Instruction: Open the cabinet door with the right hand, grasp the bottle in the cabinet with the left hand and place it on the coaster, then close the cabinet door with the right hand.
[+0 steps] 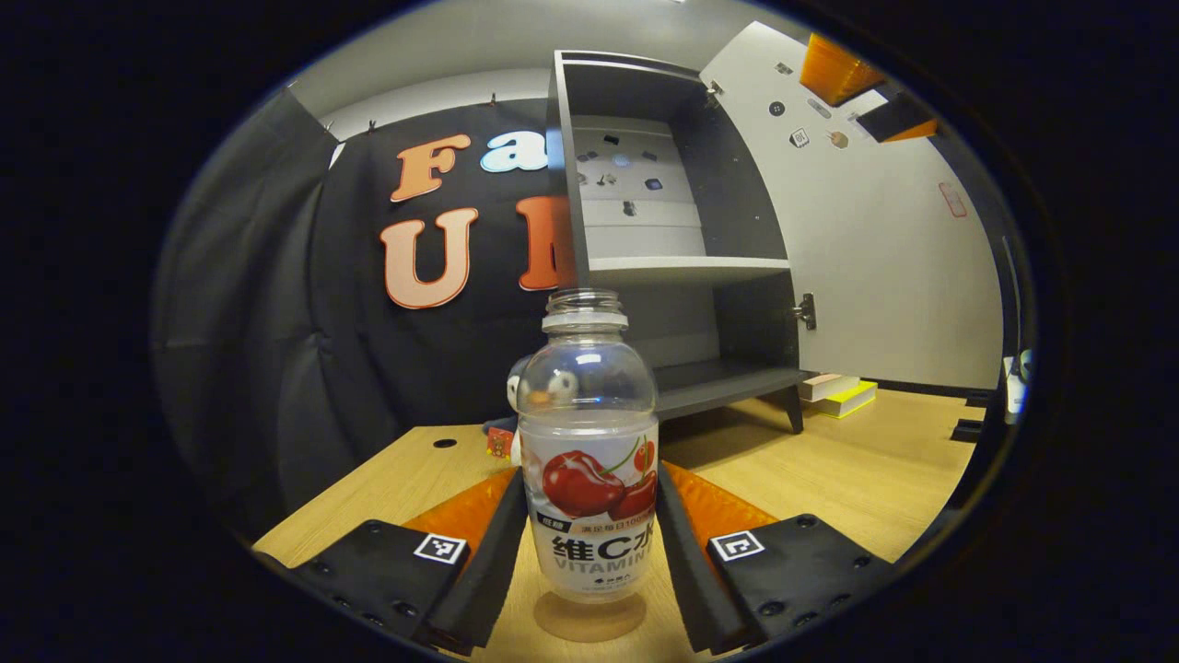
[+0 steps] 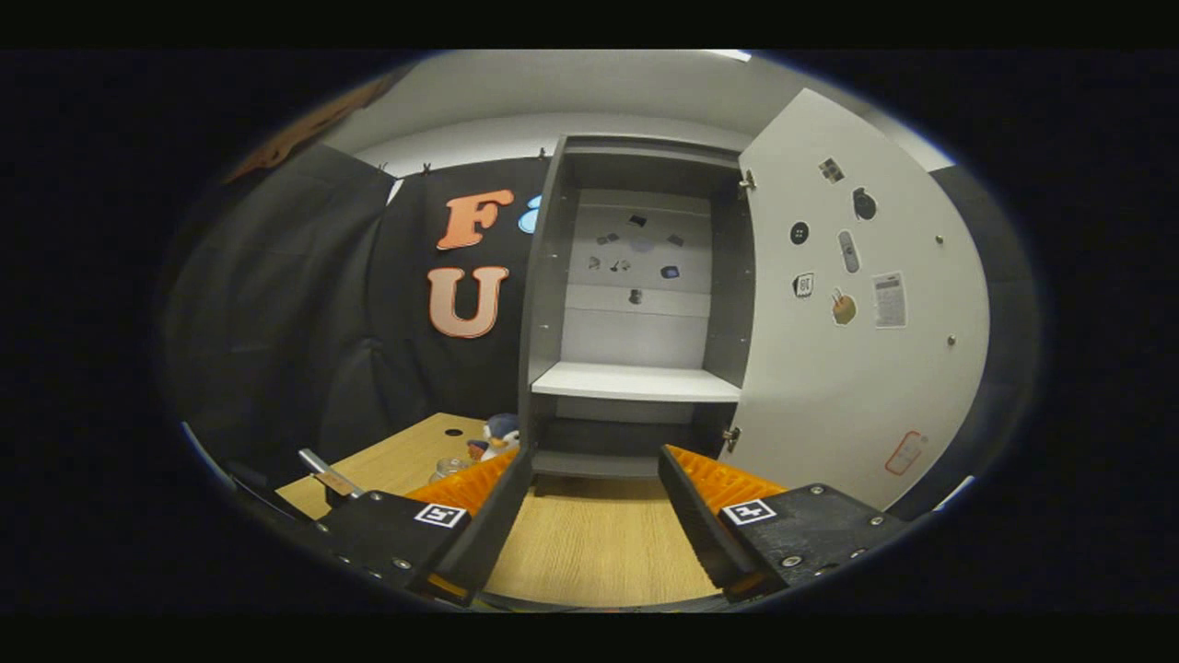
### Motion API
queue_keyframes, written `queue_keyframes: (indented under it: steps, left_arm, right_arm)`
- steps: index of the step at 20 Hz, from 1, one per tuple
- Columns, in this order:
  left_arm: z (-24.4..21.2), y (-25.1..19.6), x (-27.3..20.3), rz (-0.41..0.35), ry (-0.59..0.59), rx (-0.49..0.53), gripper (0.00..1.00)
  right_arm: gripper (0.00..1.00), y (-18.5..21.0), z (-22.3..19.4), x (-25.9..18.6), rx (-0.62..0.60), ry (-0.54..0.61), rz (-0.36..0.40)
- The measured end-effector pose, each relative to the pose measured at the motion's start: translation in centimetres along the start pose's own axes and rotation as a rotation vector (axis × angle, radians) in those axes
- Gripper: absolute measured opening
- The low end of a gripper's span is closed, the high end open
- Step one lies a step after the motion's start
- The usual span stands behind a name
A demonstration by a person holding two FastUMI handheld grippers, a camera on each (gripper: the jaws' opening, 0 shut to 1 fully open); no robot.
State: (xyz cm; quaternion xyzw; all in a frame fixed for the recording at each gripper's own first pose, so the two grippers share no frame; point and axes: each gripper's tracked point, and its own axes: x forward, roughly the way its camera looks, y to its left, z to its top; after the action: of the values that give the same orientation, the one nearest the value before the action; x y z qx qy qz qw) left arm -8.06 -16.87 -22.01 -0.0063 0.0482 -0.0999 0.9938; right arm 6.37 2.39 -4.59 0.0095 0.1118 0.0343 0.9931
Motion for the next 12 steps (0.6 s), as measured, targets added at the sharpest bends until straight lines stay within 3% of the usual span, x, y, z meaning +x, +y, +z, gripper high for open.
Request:
queue_keyframes:
  steps: [9, 12]
  left_arm:
    - [-5.5, 1.7, 1.0, 0.057, 0.106, -0.094, 0.81]
    - [-5.3, 1.3, 1.0, 0.048, 0.097, -0.068, 0.81]
  right_arm:
    - [0.86, 0.7, -0.7, -0.2, 0.0, 0.036, 0.032]
    - [0.86, 0.7, -0.9, -0.1, 0.009, 0.051, 0.031]
